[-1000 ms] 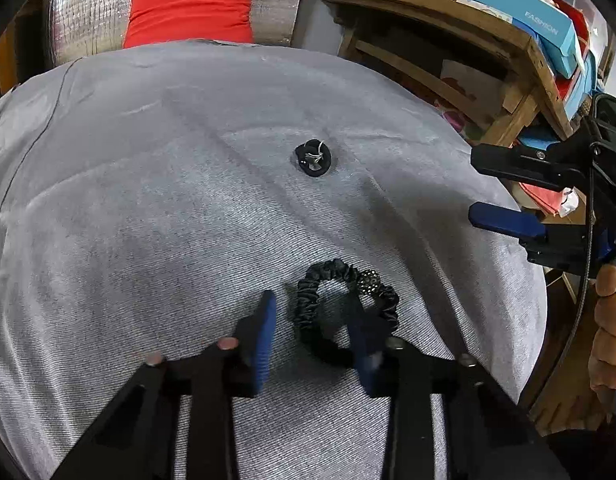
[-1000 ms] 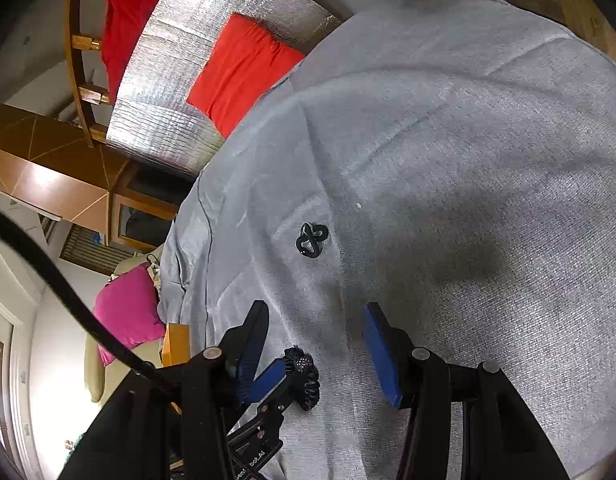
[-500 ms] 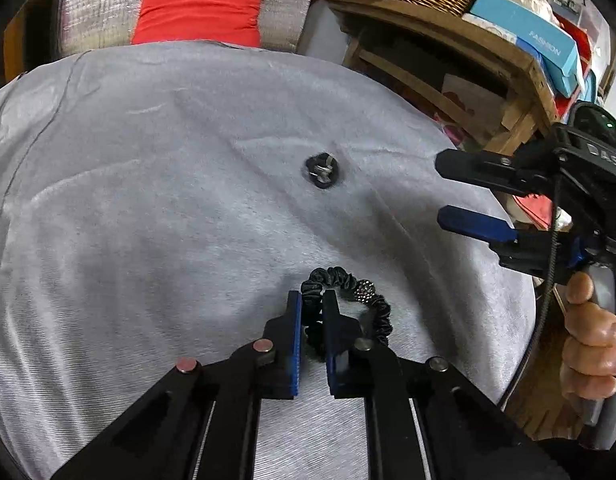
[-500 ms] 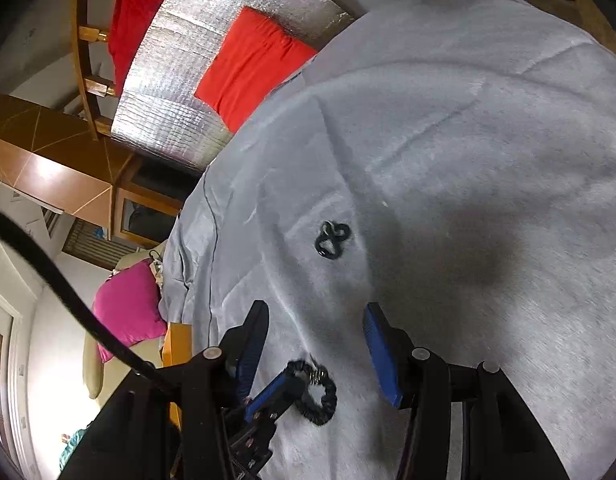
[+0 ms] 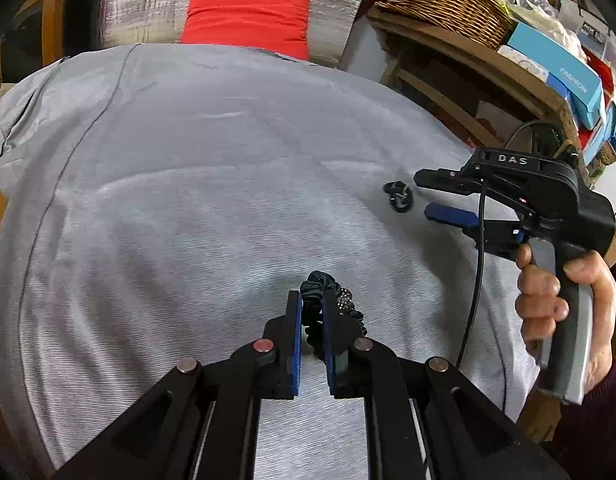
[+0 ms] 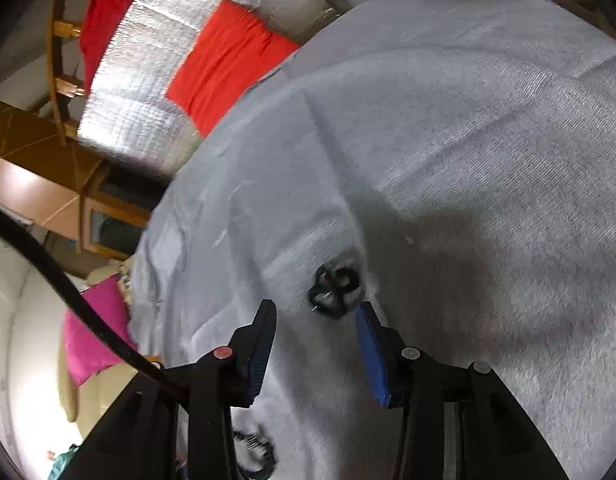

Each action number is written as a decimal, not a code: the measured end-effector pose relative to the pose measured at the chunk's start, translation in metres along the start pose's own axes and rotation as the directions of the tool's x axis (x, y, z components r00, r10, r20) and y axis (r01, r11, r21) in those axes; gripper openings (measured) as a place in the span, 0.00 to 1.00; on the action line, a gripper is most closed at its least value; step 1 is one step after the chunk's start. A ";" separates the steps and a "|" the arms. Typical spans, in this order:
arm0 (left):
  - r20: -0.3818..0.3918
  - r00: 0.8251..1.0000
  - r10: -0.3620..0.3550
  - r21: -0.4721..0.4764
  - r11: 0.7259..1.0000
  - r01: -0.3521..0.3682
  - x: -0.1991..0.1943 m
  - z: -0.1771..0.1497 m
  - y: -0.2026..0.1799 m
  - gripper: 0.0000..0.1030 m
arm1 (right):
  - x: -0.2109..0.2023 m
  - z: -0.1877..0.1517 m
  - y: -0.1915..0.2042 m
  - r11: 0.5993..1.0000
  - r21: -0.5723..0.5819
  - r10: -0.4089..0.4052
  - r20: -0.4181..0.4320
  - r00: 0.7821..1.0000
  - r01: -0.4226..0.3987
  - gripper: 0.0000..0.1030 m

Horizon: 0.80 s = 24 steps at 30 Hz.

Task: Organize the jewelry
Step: 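Grasp the black figure-eight hair tie with the right tool while the left tool holds the scrunchie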

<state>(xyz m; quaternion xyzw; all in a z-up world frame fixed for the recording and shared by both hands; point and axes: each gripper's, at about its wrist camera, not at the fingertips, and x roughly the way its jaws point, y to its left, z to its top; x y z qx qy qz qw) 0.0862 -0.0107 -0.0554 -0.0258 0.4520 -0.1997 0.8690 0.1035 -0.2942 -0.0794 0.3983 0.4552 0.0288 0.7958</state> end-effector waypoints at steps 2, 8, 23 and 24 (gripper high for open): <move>-0.002 1.000 0.008 -0.003 1.000 -0.008 -0.002 -0.001 0.005 0.10 | 0.006 0.003 -0.002 1.000 0.012 -0.021 0.008 1.000 0.021 0.44; -0.004 0.999 0.033 -0.015 0.999 -0.033 -0.007 -0.006 0.020 0.10 | 0.021 0.007 0.002 0.998 0.014 -0.055 0.014 0.998 0.055 0.39; -0.008 0.998 0.054 -0.036 0.998 -0.055 -0.012 -0.008 0.037 0.10 | 0.023 0.002 0.009 0.995 -0.013 -0.098 0.048 0.994 0.099 0.20; -0.009 0.998 0.056 -0.036 0.998 -0.057 -0.011 -0.008 0.037 0.10 | 0.022 0.001 0.010 0.995 -0.014 -0.098 0.047 0.994 0.099 0.20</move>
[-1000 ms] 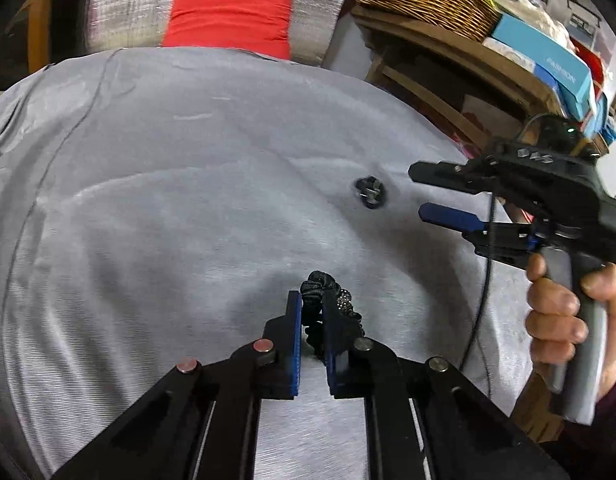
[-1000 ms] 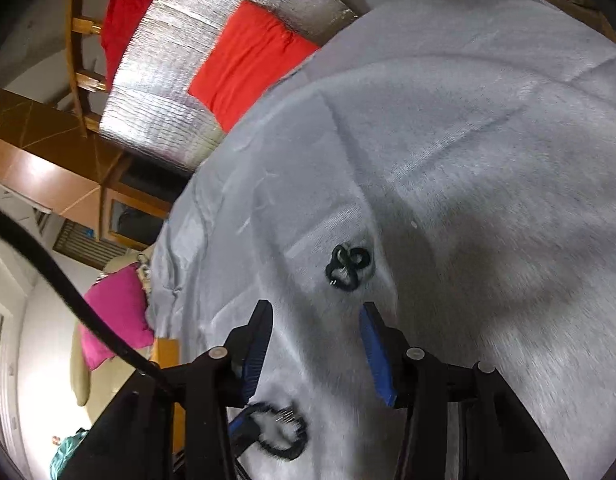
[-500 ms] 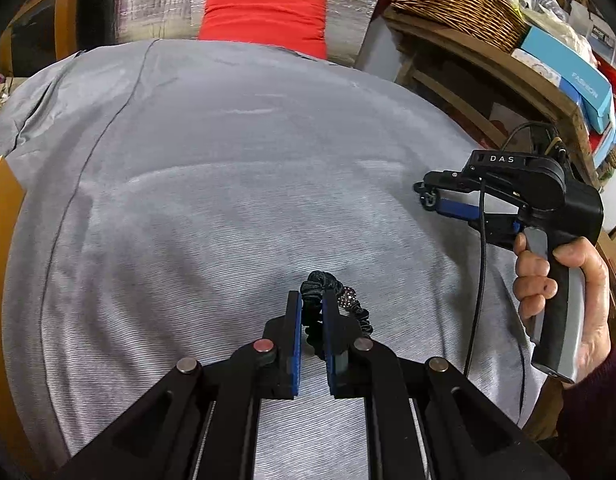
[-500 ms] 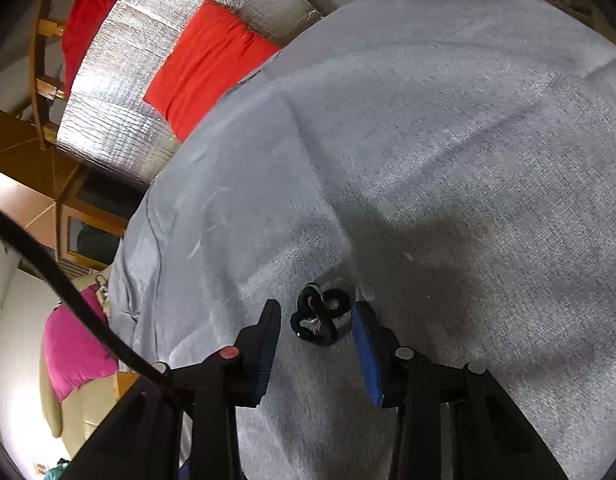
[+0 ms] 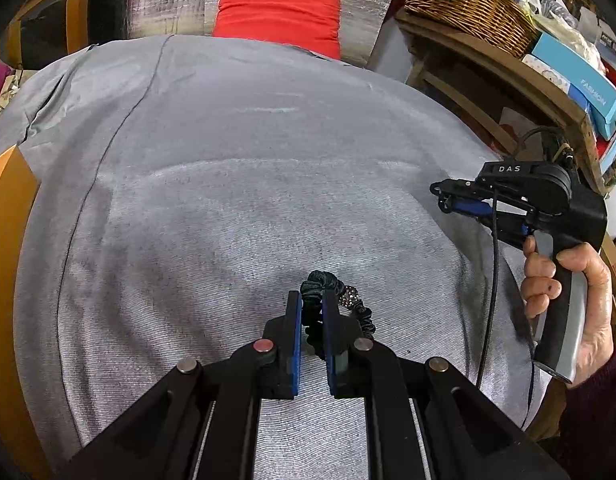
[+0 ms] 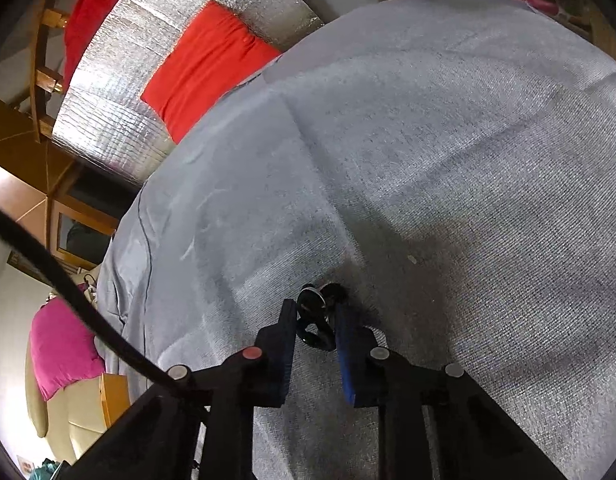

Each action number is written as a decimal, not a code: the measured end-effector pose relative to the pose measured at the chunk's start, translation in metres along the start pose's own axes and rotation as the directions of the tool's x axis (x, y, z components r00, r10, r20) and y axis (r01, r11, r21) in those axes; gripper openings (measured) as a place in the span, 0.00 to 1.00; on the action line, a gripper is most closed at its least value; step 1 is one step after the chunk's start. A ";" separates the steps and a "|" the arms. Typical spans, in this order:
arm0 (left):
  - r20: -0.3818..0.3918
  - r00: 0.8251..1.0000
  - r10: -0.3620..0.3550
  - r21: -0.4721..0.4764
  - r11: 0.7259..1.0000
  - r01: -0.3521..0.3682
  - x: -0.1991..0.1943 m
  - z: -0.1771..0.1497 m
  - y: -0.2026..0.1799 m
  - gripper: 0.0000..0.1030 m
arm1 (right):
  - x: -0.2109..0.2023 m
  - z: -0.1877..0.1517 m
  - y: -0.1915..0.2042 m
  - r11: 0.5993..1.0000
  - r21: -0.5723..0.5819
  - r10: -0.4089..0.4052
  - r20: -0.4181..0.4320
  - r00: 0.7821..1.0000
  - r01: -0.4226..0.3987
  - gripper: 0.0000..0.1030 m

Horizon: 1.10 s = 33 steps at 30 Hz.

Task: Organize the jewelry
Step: 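Grasp the black figure-eight hair tie with the right tool while the left tool holds the scrunchie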

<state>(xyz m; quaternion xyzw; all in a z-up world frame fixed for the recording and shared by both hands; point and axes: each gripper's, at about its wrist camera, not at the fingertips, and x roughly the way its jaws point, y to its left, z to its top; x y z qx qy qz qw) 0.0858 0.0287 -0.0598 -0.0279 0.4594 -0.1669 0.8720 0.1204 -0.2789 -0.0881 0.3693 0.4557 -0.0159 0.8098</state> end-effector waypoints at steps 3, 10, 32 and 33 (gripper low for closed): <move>-0.003 1.000 0.008 0.000 1.000 -0.008 0.001 0.000 -0.002 0.10 | 0.000 -0.001 -0.001 1.000 -0.003 -0.003 -0.006 1.000 0.003 0.20; 0.002 0.999 0.039 0.028 0.999 -0.039 0.002 -0.001 -0.008 0.10 | -0.009 -0.002 -0.007 1.000 -0.009 0.000 -0.009 1.000 0.000 0.17; -0.010 0.994 0.105 0.057 0.993 -0.104 0.007 -0.005 -0.013 0.10 | -0.001 -0.003 -0.006 1.000 0.024 -0.005 -0.020 1.000 0.006 0.19; -0.012 0.994 0.104 0.055 0.993 -0.103 0.007 -0.005 -0.013 0.10 | -0.001 -0.003 -0.007 1.000 0.027 -0.004 -0.021 1.000 0.004 0.20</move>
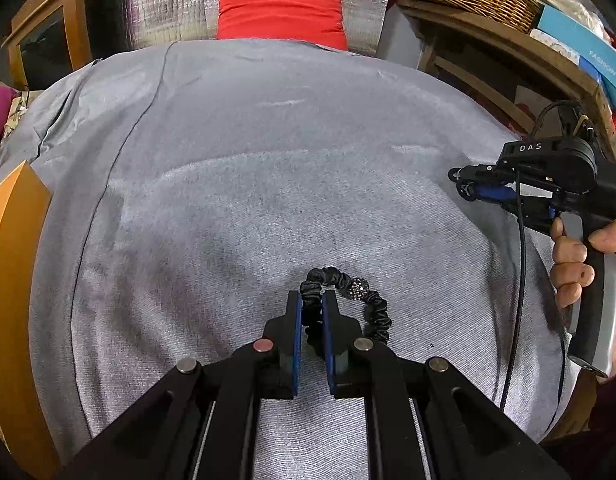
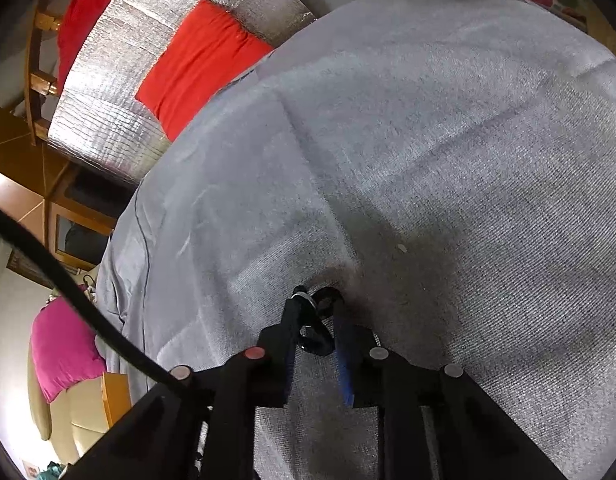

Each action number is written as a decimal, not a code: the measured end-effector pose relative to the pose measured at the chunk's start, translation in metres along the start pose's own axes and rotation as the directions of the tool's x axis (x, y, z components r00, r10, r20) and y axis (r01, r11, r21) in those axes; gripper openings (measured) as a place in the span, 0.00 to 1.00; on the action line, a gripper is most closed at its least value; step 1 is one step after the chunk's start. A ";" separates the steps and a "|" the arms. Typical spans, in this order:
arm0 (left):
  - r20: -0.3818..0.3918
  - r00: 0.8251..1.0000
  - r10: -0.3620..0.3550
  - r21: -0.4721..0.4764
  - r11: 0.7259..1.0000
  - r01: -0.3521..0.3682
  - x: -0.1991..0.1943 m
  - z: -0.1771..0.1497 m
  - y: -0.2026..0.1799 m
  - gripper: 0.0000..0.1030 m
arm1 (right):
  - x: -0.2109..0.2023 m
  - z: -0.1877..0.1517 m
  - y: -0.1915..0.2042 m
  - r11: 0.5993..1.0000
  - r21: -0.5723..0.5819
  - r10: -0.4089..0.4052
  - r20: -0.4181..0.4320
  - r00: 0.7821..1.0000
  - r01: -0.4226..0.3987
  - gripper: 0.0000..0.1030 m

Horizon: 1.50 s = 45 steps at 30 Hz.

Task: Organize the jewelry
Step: 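Grasp the black figure-eight hair tie with the right tool while the left tool holds the scrunchie, then lift the scrunchie with the left tool while the right tool lifts the hair tie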

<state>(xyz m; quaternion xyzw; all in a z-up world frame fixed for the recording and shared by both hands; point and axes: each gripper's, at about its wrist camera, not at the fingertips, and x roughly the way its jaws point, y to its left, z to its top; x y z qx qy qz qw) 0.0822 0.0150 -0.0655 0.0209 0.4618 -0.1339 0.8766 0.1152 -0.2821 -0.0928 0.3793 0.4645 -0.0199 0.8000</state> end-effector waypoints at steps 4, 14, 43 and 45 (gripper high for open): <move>-0.004 1.000 0.001 -0.007 1.000 -0.001 0.002 0.001 0.000 0.10 | 0.001 0.001 -0.001 1.000 0.004 0.003 0.001 1.000 -0.003 0.22; -0.014 1.000 0.016 -0.004 1.000 -0.016 0.004 0.000 -0.002 0.10 | 0.001 0.001 -0.003 1.000 -0.009 0.002 0.020 1.000 -0.001 0.21; -0.028 0.998 0.058 0.038 0.998 -0.057 0.017 0.001 -0.016 0.25 | 0.002 -0.004 0.018 0.996 -0.087 -0.008 0.030 1.000 0.010 0.07; -0.028 0.998 0.062 0.045 0.997 -0.061 0.017 0.001 -0.017 0.40 | 0.002 -0.003 0.016 0.996 -0.086 -0.012 0.026 1.000 0.014 0.07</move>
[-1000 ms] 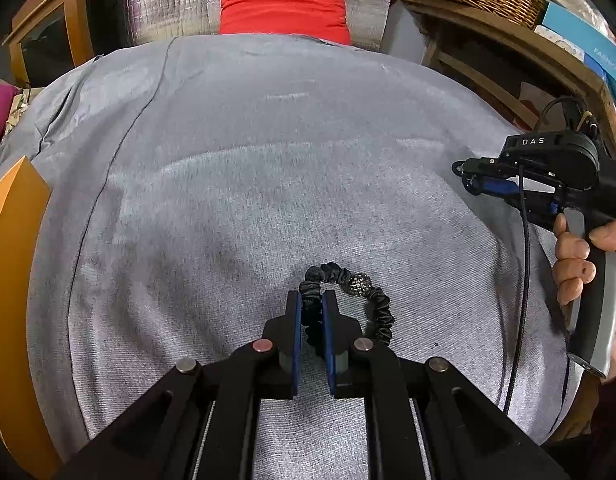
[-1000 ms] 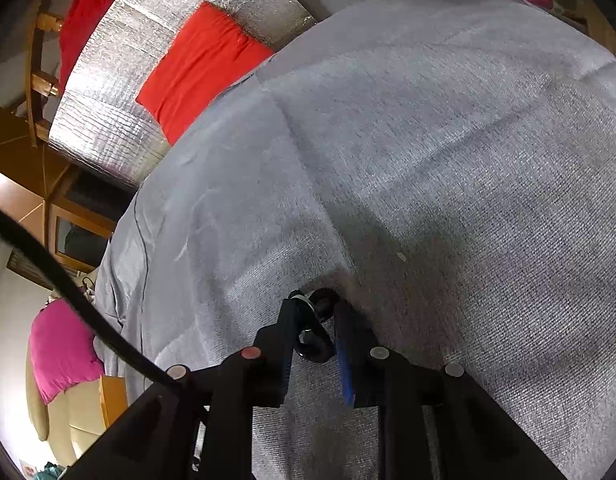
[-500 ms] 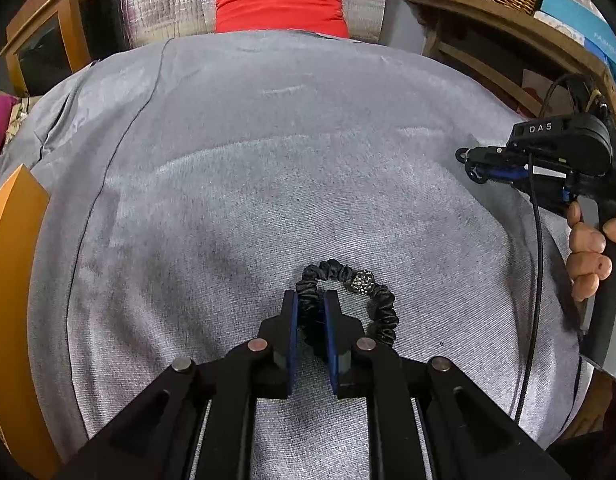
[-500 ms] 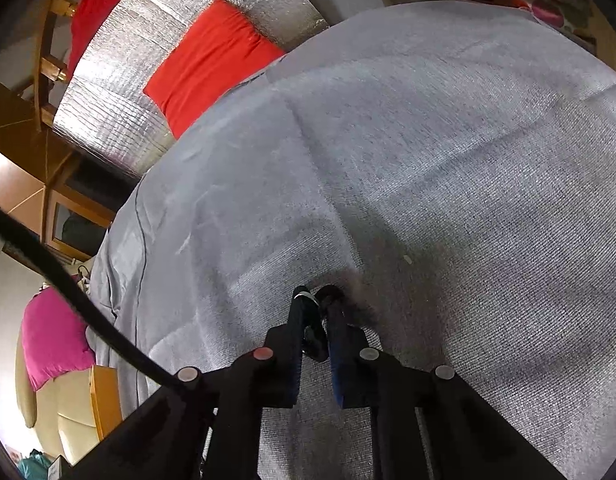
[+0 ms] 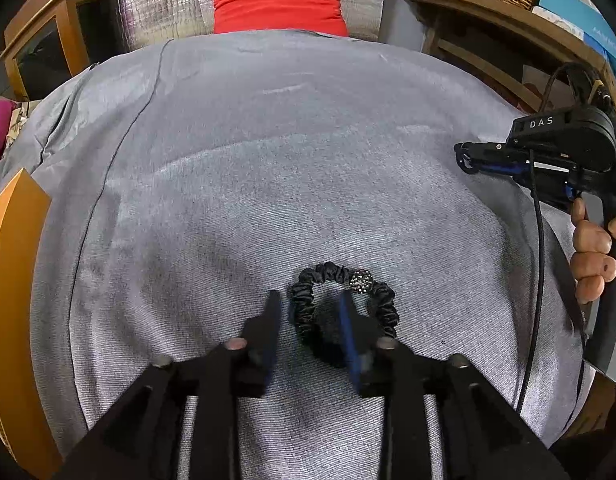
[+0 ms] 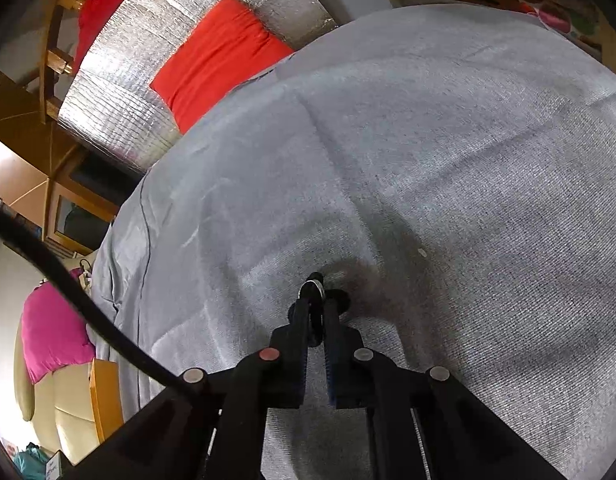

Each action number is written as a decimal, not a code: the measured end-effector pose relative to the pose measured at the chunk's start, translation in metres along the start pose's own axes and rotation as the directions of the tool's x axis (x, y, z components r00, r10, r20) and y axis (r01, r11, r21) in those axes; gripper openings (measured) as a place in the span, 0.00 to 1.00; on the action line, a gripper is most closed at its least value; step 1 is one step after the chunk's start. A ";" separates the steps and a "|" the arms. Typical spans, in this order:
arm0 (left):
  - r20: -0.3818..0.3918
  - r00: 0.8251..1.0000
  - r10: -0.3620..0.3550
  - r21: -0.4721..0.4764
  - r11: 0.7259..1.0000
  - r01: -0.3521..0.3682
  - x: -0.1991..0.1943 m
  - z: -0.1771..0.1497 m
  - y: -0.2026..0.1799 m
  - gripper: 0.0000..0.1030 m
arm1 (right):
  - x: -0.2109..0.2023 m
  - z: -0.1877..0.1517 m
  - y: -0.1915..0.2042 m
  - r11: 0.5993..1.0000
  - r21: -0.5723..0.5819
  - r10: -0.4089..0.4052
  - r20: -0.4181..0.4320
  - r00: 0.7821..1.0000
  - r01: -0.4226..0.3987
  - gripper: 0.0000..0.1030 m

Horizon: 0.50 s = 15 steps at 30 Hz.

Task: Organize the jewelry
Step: 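Lift the scrunchie with the left tool while the right tool lifts the hair tie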

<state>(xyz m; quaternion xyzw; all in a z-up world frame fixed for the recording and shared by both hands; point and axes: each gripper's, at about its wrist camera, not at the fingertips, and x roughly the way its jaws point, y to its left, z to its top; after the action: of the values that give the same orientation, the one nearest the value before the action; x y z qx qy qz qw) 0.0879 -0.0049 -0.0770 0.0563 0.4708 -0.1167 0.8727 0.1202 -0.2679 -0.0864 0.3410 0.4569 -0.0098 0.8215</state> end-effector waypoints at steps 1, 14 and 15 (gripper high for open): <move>0.000 1.000 0.007 0.003 1.000 -0.007 0.000 0.000 -0.001 0.44 | 0.000 0.000 -0.002 1.000 0.004 0.001 -0.004 1.000 -0.001 0.07; -0.009 1.000 -0.004 -0.002 1.000 0.004 -0.001 0.000 -0.001 0.51 | -0.003 0.008 -0.030 0.984 0.160 0.088 -0.013 0.996 -0.085 0.29; -0.009 1.000 -0.009 -0.007 1.000 0.009 -0.002 0.000 0.001 0.51 | -0.002 0.008 -0.030 0.984 0.158 0.084 -0.010 0.996 -0.081 0.29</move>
<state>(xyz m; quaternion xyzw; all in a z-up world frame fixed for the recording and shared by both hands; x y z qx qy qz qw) 0.0871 -0.0037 -0.0758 0.0518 0.4756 -0.1186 0.8701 0.1155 -0.2959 -0.0984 0.4234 0.4471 -0.0090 0.7879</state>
